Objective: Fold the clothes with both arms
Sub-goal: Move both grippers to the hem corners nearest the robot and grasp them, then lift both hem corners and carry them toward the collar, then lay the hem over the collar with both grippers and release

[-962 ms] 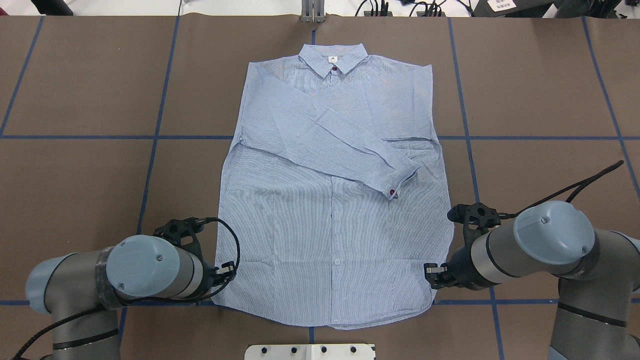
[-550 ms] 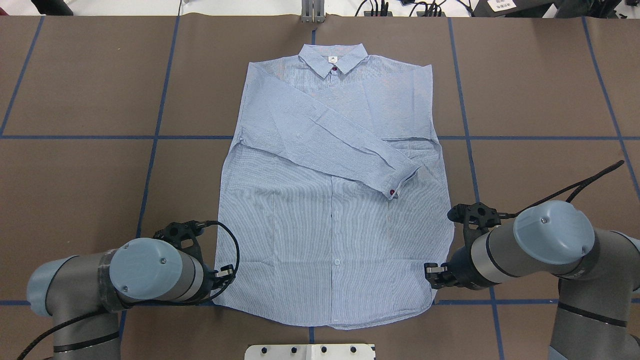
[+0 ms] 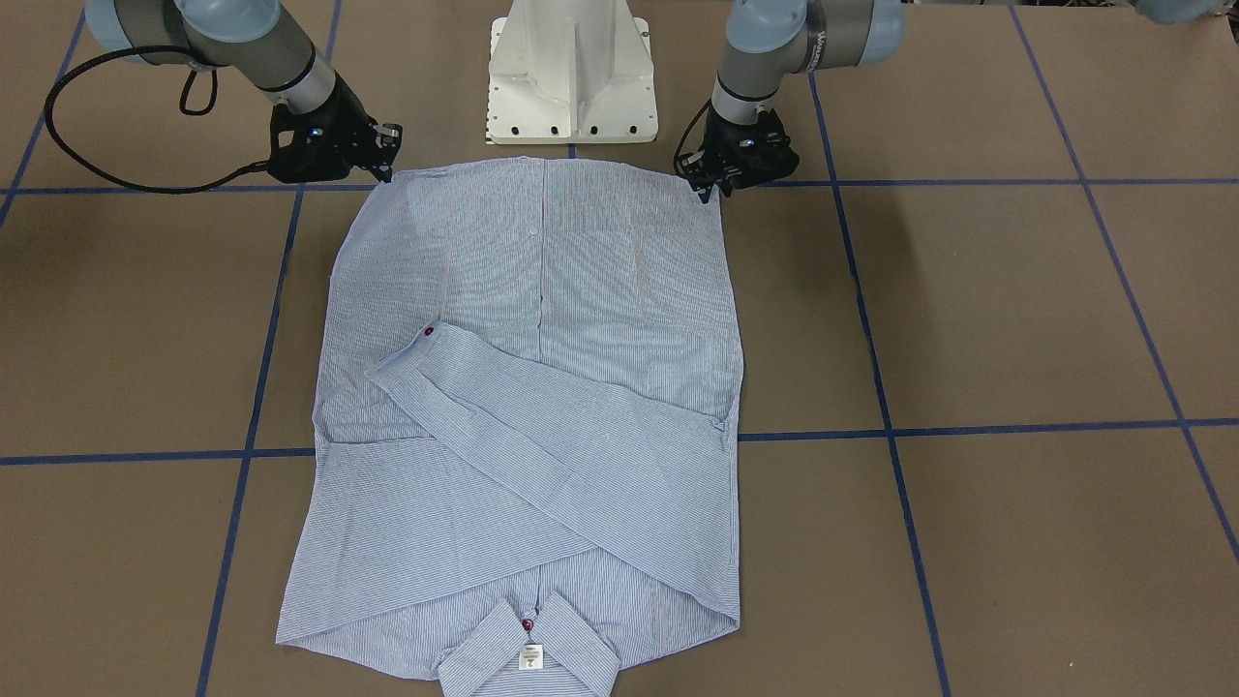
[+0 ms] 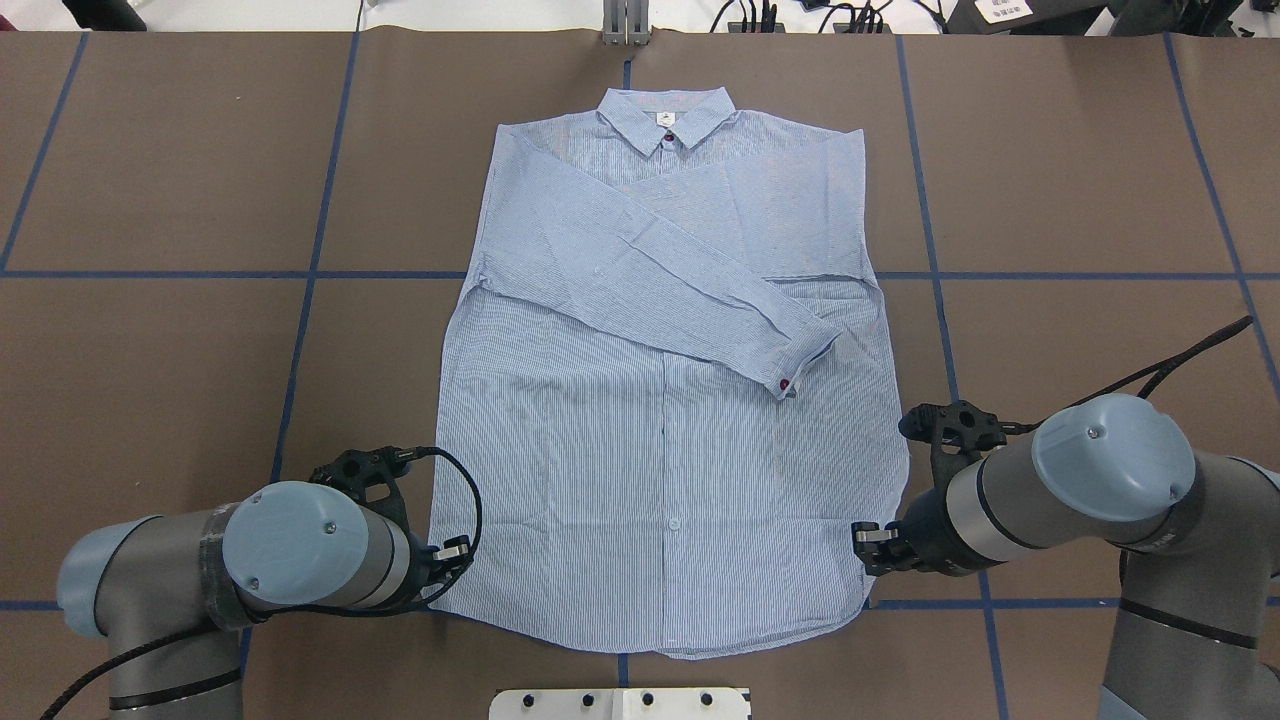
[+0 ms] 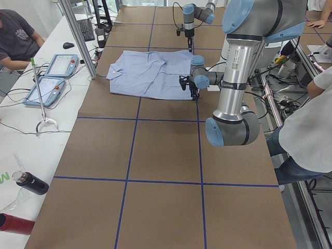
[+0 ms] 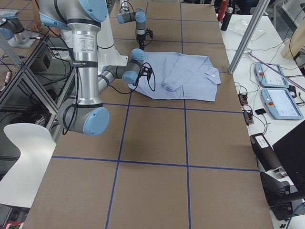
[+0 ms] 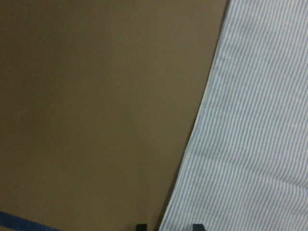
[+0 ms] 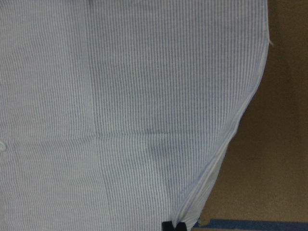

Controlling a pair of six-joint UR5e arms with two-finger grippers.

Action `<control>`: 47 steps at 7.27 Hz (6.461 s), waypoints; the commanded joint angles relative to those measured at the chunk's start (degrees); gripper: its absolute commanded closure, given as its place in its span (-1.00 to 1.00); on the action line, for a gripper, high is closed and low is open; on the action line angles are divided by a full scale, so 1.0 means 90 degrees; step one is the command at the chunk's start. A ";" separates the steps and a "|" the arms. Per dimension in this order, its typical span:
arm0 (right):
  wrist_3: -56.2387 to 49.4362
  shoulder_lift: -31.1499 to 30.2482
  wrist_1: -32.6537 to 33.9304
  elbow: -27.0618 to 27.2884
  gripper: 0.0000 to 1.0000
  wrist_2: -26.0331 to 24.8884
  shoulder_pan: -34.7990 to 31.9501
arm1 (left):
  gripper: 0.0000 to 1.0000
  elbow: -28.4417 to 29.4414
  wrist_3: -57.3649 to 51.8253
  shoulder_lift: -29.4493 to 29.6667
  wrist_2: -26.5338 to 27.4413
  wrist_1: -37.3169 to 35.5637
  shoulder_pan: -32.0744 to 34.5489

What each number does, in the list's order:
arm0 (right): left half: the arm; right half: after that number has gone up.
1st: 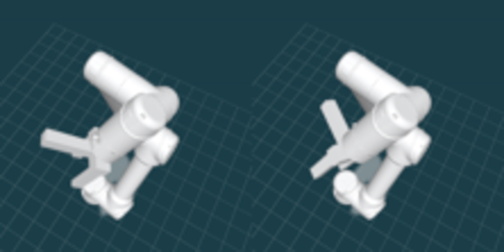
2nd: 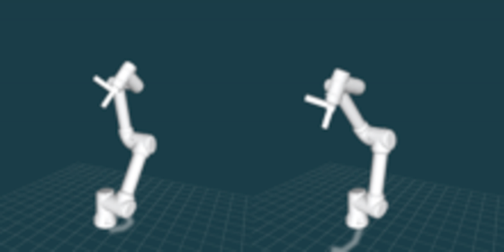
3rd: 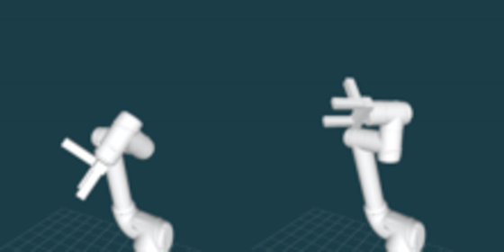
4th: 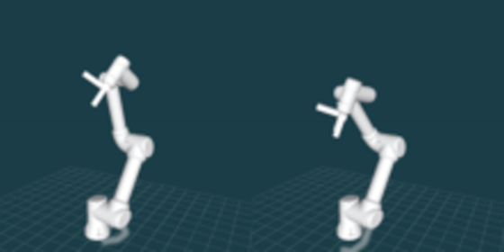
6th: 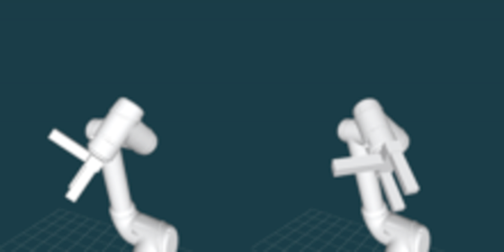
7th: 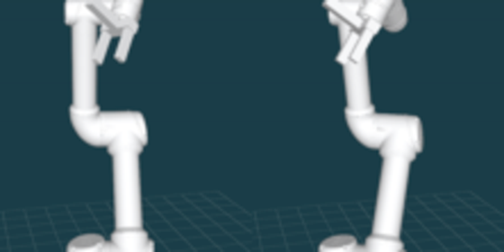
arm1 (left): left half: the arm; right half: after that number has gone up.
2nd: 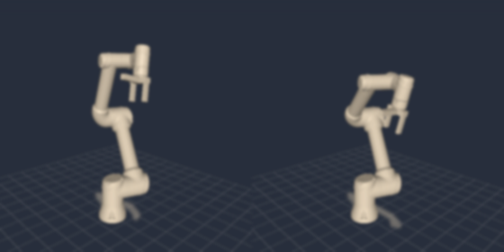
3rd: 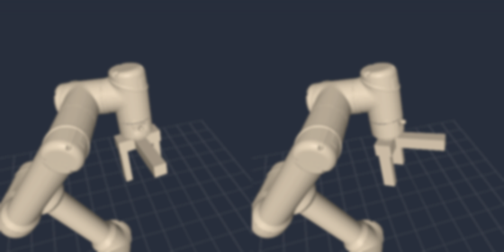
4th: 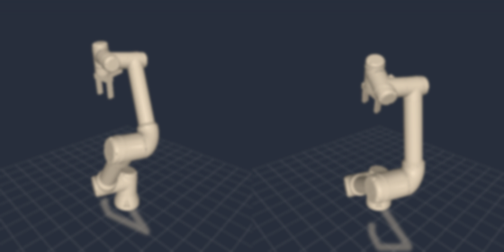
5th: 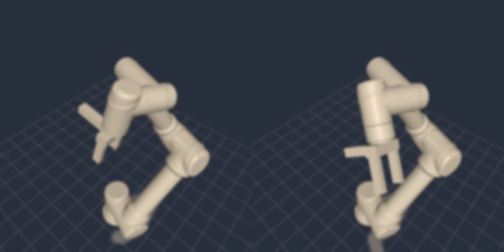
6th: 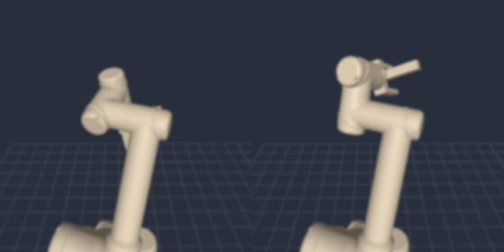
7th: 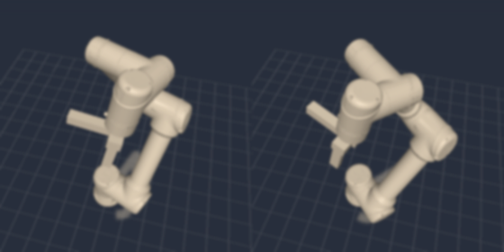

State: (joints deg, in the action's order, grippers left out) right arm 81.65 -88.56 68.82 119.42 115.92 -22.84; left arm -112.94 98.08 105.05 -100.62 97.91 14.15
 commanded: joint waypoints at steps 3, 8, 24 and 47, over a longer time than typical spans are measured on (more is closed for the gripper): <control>0.0000 -0.0004 0.0000 -0.0016 1.00 0.0031 -0.0040 | 0.93 0.0000 0.0001 0.0007 -0.0001 0.0000 -0.0010; -0.0010 -0.0004 -0.0010 -0.0007 1.00 0.0283 -0.0186 | 1.00 -0.0418 0.0001 -0.0022 -0.0011 -0.0243 0.0019; -0.0107 0.1127 -0.0049 -0.0893 1.00 0.2170 -0.1787 | 1.00 -0.0991 -0.2312 0.0681 -0.0529 -0.2153 0.1394; -0.0664 0.3304 -0.0049 -0.3675 1.00 0.2042 -0.3633 | 1.00 0.2533 -0.3408 0.2164 -0.1193 -0.0094 0.3505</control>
State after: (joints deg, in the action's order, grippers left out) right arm 76.63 -61.37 68.36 90.36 134.29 -54.98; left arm -96.56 67.60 122.87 -111.35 91.17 44.93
